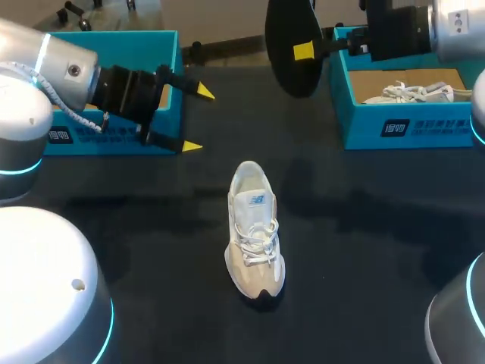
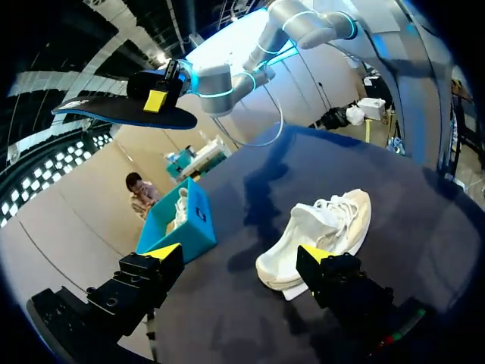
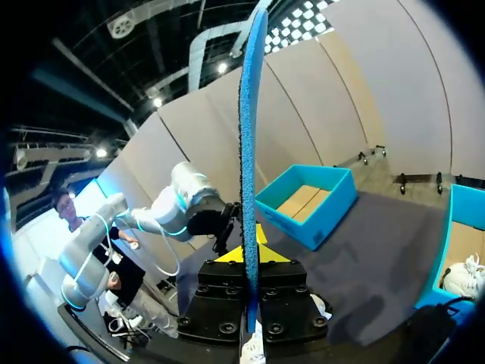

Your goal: Take the shoe out of the shoebox, open the shoe tongue, remove and reinsert the insole, then place the shoe into the shoebox

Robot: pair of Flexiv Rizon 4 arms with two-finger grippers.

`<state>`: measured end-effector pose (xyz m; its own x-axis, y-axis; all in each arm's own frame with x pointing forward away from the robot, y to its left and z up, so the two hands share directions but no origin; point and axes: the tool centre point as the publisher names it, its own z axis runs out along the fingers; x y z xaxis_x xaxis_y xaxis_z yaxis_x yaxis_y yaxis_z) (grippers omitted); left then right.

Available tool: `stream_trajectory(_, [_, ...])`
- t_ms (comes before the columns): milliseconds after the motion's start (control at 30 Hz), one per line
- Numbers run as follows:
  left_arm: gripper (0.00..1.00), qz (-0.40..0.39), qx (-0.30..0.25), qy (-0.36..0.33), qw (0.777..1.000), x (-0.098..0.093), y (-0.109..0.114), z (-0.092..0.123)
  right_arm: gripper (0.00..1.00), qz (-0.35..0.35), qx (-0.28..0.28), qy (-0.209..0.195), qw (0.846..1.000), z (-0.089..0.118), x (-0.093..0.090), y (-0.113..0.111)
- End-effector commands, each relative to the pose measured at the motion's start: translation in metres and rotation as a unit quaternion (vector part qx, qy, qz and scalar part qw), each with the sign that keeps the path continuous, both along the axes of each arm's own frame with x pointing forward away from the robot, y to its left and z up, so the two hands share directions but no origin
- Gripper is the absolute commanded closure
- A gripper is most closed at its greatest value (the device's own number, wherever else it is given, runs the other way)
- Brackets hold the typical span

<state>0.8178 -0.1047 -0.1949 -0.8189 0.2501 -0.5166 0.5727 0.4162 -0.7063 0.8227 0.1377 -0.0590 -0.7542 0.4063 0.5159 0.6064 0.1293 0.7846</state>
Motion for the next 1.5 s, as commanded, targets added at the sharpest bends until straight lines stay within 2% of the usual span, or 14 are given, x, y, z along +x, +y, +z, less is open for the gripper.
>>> stream_trajectory(33, [0.0,0.005,0.003,0.0,1.0,-0.003,-0.001,-0.002,1.0,0.002,0.001,0.001,1.0,-0.001,0.003,0.003])
stream_trajectory(800, [0.0,0.005,0.003,0.0,1.0,-0.003,-0.001,-0.002,1.0,0.002,0.001,0.001,1.0,-0.001,0.003,0.003])
stream_trajectory(867, [0.0,0.015,0.008,0.009,1.0,-0.004,0.001,-0.007,1.0,0.002,0.001,0.001,1.0,-0.001,0.003,0.003])
stream_trajectory(1067, [0.0,0.028,0.017,0.023,0.999,-0.009,0.001,-0.025,1.0,0.033,-0.014,-0.061,0.997,-0.017,0.015,0.005])
stream_trajectory(1167, [0.0,0.037,0.025,0.029,0.999,-0.01,0.0,-0.033,1.0,0.04,-0.024,-0.079,0.996,-0.024,0.017,0.008])
stream_trajectory(1500, [0.0,0.056,0.076,0.078,0.992,-0.006,0.0,-0.075,1.0,0.061,-0.022,-0.11,0.992,-0.052,0.023,0.012])
